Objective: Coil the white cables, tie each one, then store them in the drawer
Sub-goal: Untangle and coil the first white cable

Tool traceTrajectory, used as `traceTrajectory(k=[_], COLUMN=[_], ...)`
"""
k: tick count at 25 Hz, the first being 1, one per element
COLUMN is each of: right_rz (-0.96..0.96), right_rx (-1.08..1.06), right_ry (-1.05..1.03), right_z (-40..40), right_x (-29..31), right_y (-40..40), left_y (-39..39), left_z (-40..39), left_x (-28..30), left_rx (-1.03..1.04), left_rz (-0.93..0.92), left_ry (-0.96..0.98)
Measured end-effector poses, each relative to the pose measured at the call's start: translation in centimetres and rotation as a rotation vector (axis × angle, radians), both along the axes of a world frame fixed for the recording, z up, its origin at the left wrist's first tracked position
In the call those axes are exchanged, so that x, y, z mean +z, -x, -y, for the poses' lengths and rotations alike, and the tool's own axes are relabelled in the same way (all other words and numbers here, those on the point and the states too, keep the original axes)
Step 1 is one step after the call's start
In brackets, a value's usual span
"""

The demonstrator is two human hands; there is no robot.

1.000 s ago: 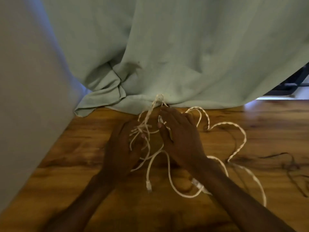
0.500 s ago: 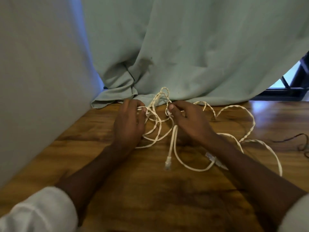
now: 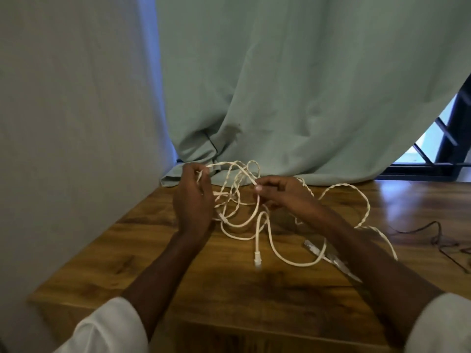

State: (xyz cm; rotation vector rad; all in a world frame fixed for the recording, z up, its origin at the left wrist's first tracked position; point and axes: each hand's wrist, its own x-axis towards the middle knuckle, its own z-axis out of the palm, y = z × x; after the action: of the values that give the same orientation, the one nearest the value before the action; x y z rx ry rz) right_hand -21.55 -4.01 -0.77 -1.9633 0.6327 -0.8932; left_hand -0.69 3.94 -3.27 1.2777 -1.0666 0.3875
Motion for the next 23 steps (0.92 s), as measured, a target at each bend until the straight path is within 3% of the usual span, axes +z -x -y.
traceTrajectory(k=[2,8,10,13,14,18,20,23], right_rz=[-0.01,-0.114,-0.016,0.209,0.248,0.224,0.178,0.099], right_rx=[0.063,0.308,0.322,0.182,0.135,0.079,0.121,0.245], right_ry=[-0.072,-0.162,-0.19,-0.197,-0.182,-0.149,-0.178,-0.271], right_z=[0.7,1.5,1.9,2.0,2.1,2.2,2.0,1.7], right_x=[0.4,0.9,1.0,1.7,1.8,1.5,1.4,1.0], right_y=[1.3,3.1,3.5,3.8,3.7,3.9,4.1,3.9], left_y=[-1.2,-3.6,-2.8,0.6,2.7,9.2,9.6,7.8], left_z=[0.1,1.1,0.3,-3.1,-4.5,-5.9,-5.0,-1.9], left_x=[-0.5,-1.8,-1.3,0.3,1.1,1.3,1.7,4.1], left_rx=[0.096,0.187,0.17,0.065,-0.009,-0.212,-0.475,-0.824], left_rz=[-0.05,0.11,0.151,0.202,0.21,0.254,0.031,-0.627], left_ry=[-0.029,-0.219,-0.25,-0.107,-0.138,-0.949,-0.853,-0.371])
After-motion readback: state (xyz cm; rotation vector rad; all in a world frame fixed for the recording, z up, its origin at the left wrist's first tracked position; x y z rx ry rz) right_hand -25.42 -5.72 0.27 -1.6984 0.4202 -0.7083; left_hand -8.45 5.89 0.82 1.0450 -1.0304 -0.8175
